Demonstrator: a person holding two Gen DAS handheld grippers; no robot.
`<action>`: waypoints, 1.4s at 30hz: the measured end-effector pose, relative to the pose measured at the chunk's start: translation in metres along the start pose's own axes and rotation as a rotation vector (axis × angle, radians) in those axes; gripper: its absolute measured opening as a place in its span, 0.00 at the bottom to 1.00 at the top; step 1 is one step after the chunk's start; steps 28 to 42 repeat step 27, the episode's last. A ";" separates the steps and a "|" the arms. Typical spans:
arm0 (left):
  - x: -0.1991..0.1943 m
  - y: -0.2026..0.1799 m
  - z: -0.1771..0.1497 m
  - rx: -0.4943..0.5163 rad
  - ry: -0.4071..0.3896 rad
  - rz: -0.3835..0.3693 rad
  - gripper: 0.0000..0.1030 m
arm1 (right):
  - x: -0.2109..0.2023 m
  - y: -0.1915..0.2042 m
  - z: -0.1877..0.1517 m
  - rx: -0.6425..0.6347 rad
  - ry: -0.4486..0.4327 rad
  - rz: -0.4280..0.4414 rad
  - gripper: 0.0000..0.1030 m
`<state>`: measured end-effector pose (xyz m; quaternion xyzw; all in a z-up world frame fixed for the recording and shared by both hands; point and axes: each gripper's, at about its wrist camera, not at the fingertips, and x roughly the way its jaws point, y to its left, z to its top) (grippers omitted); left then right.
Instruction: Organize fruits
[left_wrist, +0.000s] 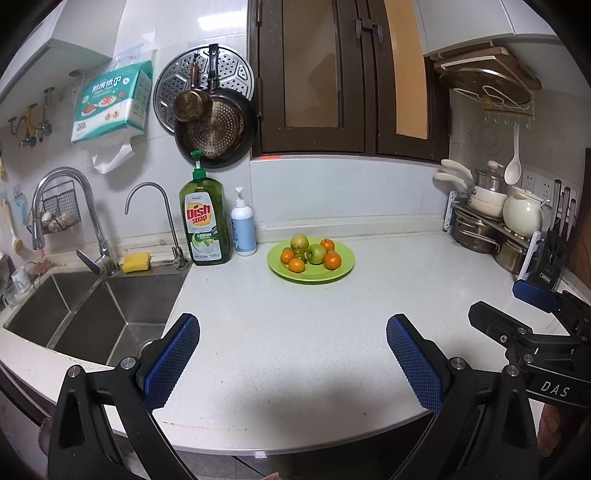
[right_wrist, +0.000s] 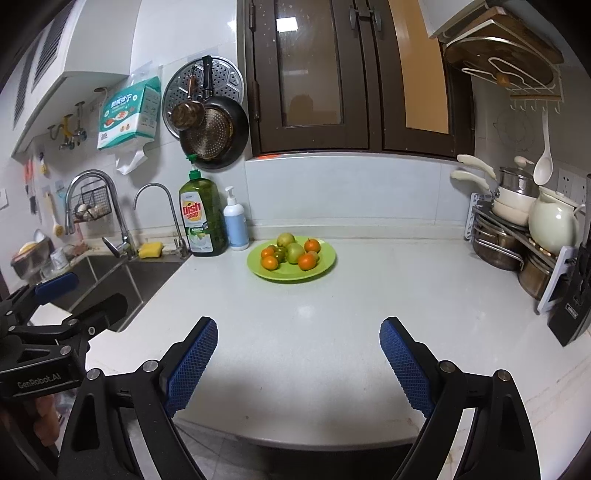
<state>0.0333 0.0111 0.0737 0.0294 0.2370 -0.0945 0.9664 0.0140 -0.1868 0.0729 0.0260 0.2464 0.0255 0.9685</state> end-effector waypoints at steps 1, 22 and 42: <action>-0.002 -0.001 -0.001 0.004 -0.002 0.001 1.00 | -0.002 0.000 -0.001 0.001 -0.004 -0.001 0.88; -0.021 0.000 -0.014 -0.010 -0.013 0.016 1.00 | -0.014 0.006 -0.011 -0.015 -0.007 0.014 0.88; -0.021 0.004 -0.014 -0.017 -0.013 0.021 1.00 | -0.013 0.008 -0.010 -0.018 -0.006 0.015 0.88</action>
